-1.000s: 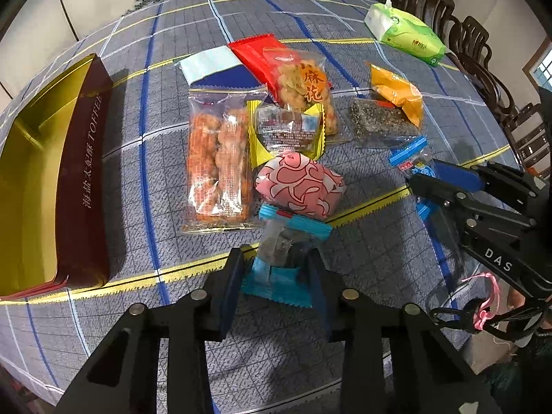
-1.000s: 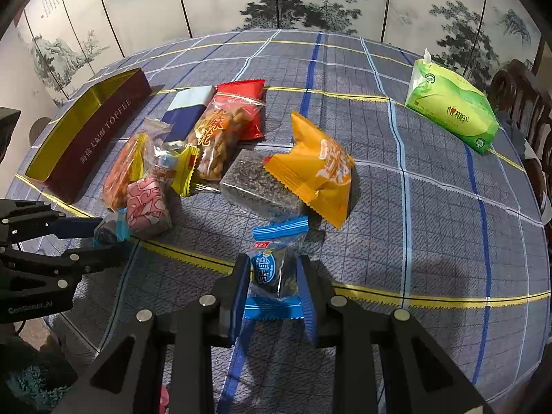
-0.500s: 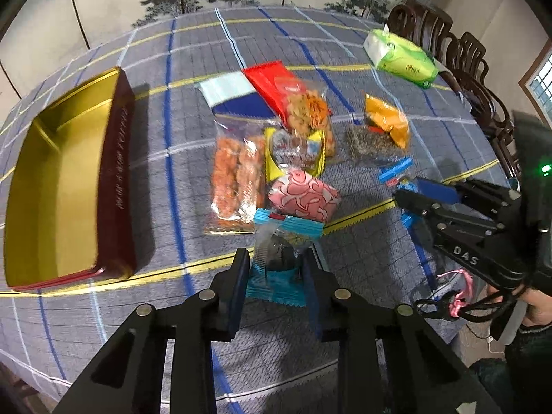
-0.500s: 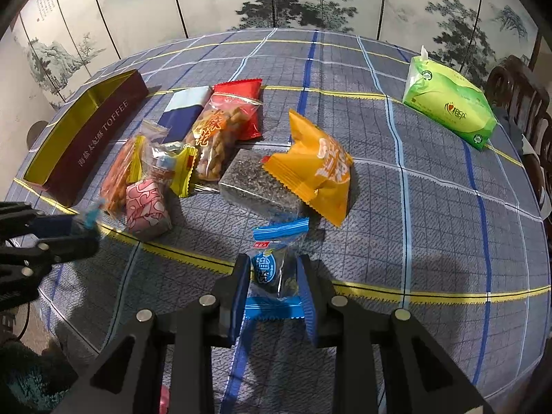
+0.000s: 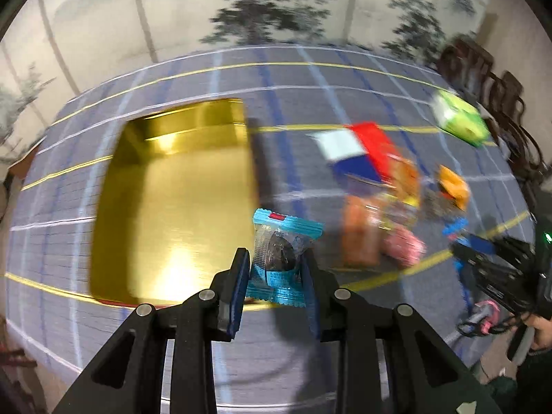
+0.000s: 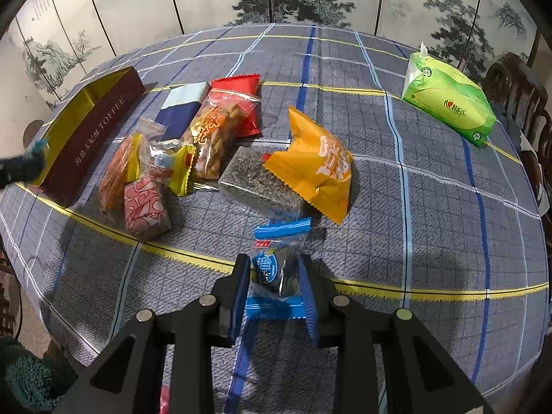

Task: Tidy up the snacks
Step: 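Carry the blue candy in the left gripper over the tin and release it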

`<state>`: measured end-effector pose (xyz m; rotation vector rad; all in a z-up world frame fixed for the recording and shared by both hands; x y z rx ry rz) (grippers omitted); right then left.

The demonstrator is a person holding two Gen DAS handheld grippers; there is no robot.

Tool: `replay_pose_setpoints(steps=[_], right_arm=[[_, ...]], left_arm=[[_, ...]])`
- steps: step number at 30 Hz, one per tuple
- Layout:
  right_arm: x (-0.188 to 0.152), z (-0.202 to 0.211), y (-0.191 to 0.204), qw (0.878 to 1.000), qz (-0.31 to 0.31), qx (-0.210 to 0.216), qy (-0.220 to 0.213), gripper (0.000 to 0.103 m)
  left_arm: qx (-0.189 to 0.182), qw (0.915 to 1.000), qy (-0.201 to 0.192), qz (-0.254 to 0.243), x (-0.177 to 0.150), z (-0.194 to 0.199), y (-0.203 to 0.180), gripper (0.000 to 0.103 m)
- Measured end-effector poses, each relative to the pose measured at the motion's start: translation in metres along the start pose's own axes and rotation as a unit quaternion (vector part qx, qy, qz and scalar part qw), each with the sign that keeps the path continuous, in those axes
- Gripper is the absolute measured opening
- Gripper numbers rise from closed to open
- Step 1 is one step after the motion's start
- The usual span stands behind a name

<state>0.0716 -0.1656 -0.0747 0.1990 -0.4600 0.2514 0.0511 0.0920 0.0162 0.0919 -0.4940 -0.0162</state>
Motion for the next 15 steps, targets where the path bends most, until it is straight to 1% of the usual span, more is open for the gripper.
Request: replay_pose_setpoints(steps=[6,9,15], right_arm=[[0.000,-0.002,0.000,1.000,0.000,-0.006,0.002,0.031],[0.000,-0.002,0.001,1.000,0.001,-0.010,0.003,0.031],[-0.001,-0.001,0.001,1.000,-0.006,-0.014,0.002,0.031]], left_arm=[[0.047,0.9984,0.013,0.030,0.008,-0.018,0.054,0.027],[0.059,0.9972,0.024,0.039,0.007,-0.028,0.073,0.027],[0.076,0.9949,0.052,0.041,0.001,-0.049,0.088,0.027]])
Point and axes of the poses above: each gripper's, at about its wrist camera, not at the fingertips, and z roughly against the way its jaws point, y to its left, x to its top, the point moved 2 cm from there along -z, roughly the way its jaws point, and after that the axes turned 7 degrees about x, right-handed, at the moved point
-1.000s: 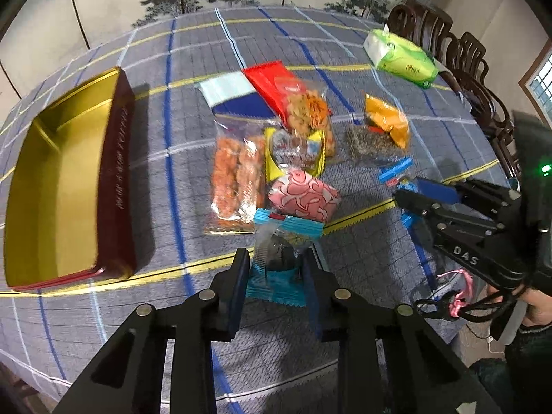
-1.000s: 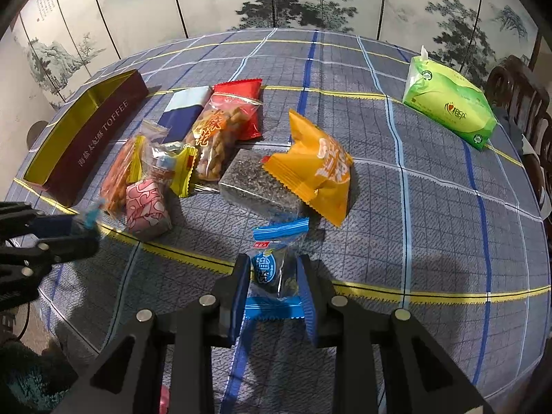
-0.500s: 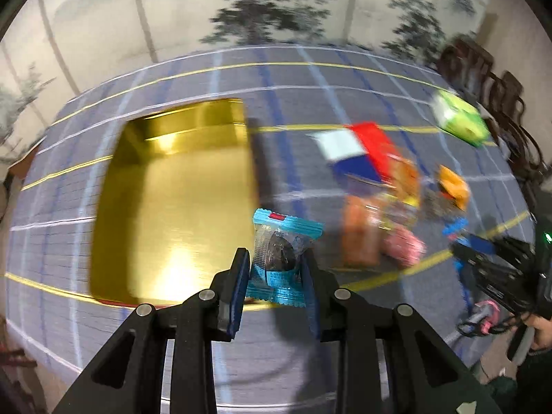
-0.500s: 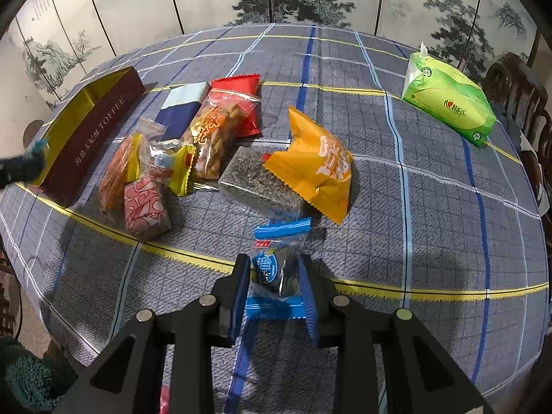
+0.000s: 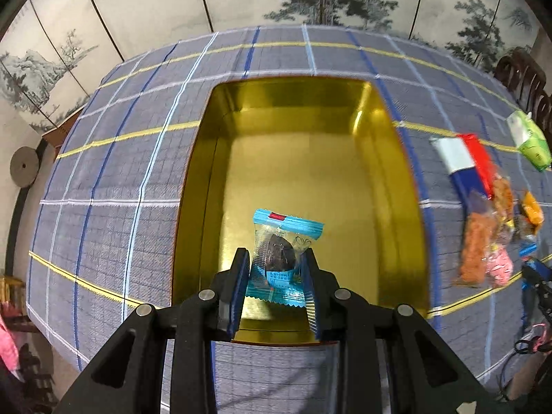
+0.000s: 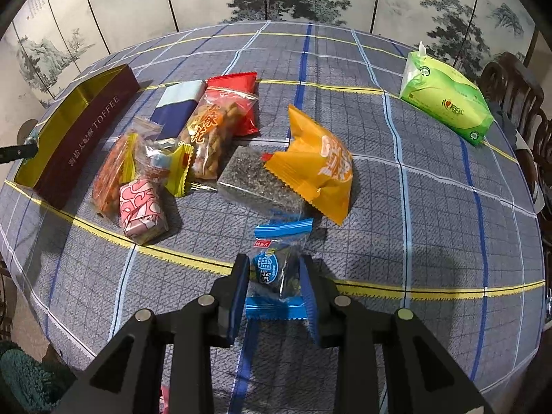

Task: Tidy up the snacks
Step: 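Carry the blue candy in the left gripper over the tin and release it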

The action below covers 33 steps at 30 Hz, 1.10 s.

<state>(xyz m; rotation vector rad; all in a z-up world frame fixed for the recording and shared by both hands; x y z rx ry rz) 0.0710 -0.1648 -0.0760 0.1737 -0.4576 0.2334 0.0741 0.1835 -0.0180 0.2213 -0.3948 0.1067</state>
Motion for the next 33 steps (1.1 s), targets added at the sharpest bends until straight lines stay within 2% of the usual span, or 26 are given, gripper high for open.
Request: replay_pose_setpoints(steps=[12,19,21,28,33], right_arm=[[0.000,0.000,0.003,1.000,-0.004,-0.012,0.000,0.030],[0.001,0.001,0.004,1.000,-0.005,-0.017,0.000,0.029],[0.001,0.001,0.004,1.000,-0.006,-0.019,0.000,0.029],[0.002,0.004,0.004,1.000,-0.011,-0.022,-0.003,0.028],[0.004,0.012,0.008,1.000,-0.010,-0.024,-0.010,0.027]], left_arm=[[0.004,0.9994,0.033,0.003,-0.008,-0.025,0.003,0.028],[0.000,0.9995,0.032,0.009,-0.009,-0.024,0.007,0.028],[-0.005,0.9995,0.030,0.010,-0.008,-0.023,0.007,0.030],[-0.016,0.9995,0.024,0.013,-0.009,-0.018,0.005,0.050],[-0.031,0.9993,0.008,0.022,-0.008,-0.010,0.006,0.059]])
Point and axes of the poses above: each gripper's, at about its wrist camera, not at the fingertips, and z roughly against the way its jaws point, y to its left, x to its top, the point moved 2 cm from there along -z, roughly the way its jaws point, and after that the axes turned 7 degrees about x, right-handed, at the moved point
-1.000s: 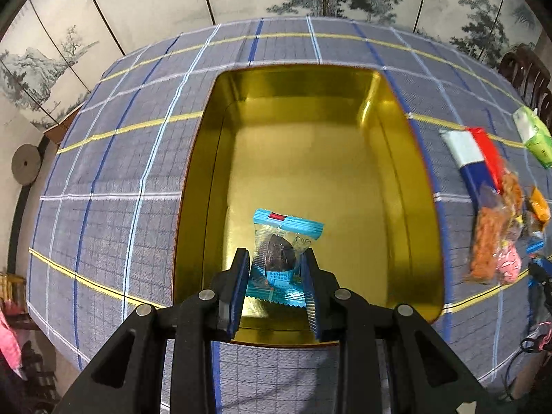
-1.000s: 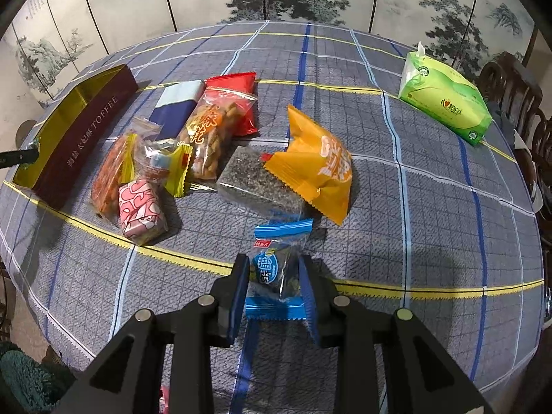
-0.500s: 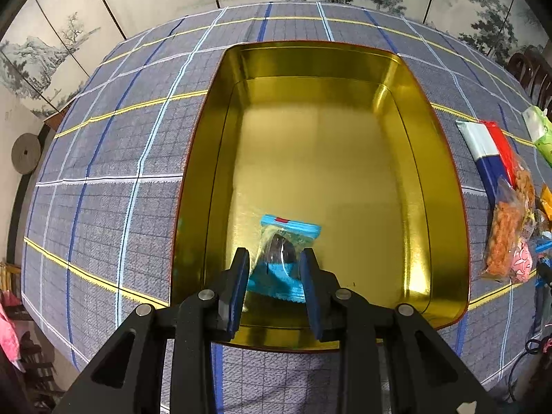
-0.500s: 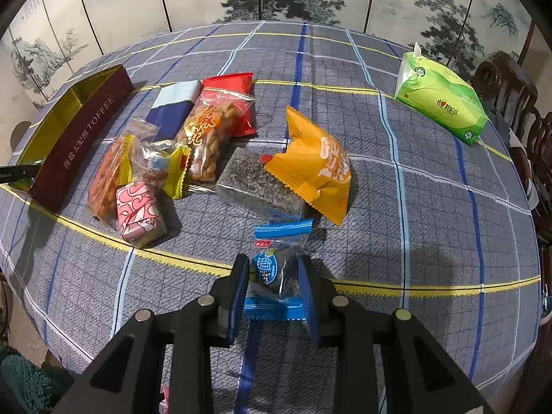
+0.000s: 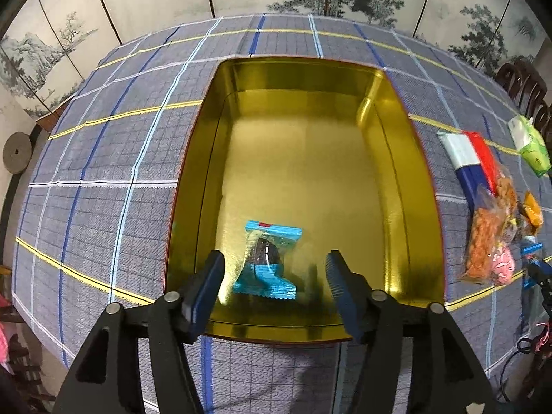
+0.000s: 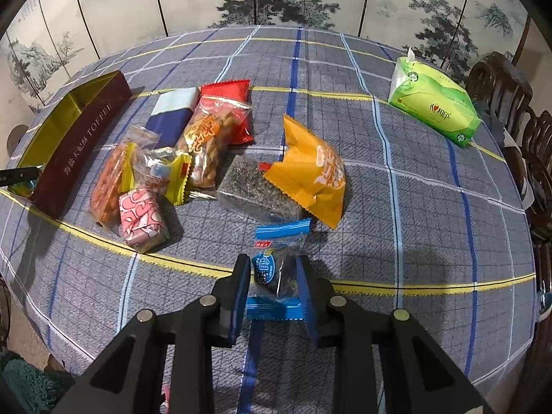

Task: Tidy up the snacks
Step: 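Carry the blue candy in the left gripper over the tin and release it, then move the right gripper over the tin and drop its blue candy inside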

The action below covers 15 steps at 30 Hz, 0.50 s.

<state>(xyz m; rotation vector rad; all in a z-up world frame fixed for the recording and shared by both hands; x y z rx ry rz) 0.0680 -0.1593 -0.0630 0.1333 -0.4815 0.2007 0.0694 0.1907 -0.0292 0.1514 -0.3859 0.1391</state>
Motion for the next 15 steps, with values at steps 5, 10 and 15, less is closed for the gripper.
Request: replay_pose_setpoints(steps=[5,10,15], right_arm=[[0.007,0.011,0.008,1.000,0.007,0.001,-0.015,0.027],[0.020,0.023,0.023,0.999,0.019,0.009,-0.037,0.027],[0.038,0.029,0.051,0.997,0.046,0.028,-0.059,0.027]], left_arm=[[-0.019,0.9995,-0.021,0.016,0.000,0.012,0.005,0.065],[-0.020,0.9984,-0.043,0.033,-0.002,0.026,0.014,0.074],[-0.002,0.9966,-0.062,0.053,-0.006,0.039,0.028,0.074]])
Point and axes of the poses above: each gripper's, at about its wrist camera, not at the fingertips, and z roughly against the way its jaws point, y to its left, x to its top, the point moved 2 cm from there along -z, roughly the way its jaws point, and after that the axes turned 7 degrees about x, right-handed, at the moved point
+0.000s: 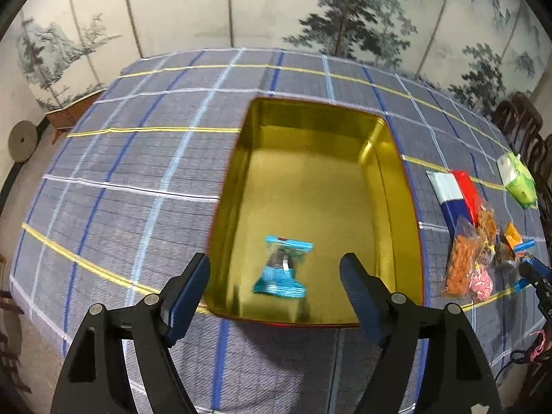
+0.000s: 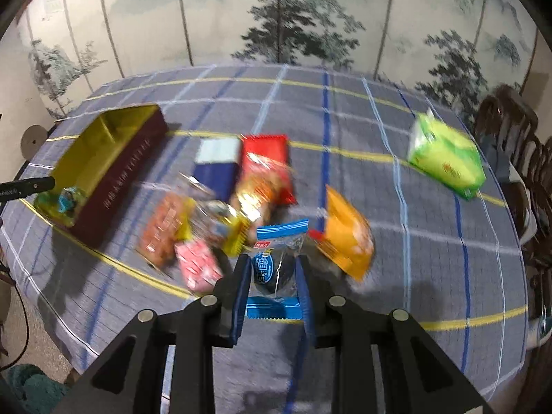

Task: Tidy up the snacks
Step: 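Move the right gripper over the tin and drop its blue candy inside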

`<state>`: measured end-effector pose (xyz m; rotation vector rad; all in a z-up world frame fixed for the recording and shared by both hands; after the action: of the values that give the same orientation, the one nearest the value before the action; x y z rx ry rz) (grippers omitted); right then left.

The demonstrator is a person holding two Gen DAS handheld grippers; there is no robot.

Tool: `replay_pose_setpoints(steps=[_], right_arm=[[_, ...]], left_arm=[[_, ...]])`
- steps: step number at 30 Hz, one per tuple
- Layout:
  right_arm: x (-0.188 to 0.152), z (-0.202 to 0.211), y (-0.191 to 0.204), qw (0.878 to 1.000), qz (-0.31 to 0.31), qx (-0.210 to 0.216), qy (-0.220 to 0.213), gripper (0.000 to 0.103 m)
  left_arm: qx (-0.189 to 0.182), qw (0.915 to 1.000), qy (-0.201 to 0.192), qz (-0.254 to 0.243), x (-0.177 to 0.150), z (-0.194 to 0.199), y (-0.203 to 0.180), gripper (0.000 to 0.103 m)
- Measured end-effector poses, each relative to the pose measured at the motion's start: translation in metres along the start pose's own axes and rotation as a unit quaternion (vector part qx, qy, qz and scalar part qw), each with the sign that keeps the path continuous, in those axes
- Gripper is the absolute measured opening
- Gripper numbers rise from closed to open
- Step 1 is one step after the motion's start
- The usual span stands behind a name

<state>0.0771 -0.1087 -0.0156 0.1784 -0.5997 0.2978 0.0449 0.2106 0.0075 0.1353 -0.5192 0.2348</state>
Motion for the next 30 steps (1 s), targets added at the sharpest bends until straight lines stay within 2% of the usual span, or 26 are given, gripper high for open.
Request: replay_pose_setpoints(steps=[4,7,16,28,30], right_arm=[[0.016,-0.006,0.027,0.999,0.019,0.029,-0.008,0.026],[0.028,-0.013,0.050,0.998,0.034,0.052,-0.012,0.026],[0.055,-0.034,0.123,0.990,0.084,0.112,-0.014,0.026],[0.064,-0.063,0.193,0.979,0.138,0.150,0.014,0.026],[0.064,-0.068,0.201,0.978,0.146,0.151,0.019,0.021]], left_arm=[[0.028,0.9994,-0.015,0.011,-0.004,0.010,0.014,0.077],[0.030,0.9992,-0.013,0.025,-0.009,0.013,0.026,0.081],[0.044,0.9968,-0.002,0.067,-0.025,0.017,0.058,0.081],[0.059,0.9910,0.012,0.120,-0.041,0.017,0.098,0.082],[0.059,0.9902,0.015,0.125,-0.043,0.016,0.103,0.082]])
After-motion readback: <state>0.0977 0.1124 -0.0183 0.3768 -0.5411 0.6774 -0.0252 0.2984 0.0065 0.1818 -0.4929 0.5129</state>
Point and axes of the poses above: each gripper's, at about its wrist camera, not at the fingertips, and z roughly against the way its jaws point, y to its left, x to its top, the point moved 2 cm from there along -z, roughly the way its jaws point, and after that the axes turned 7 degrees about x, right-handed, at the moved point
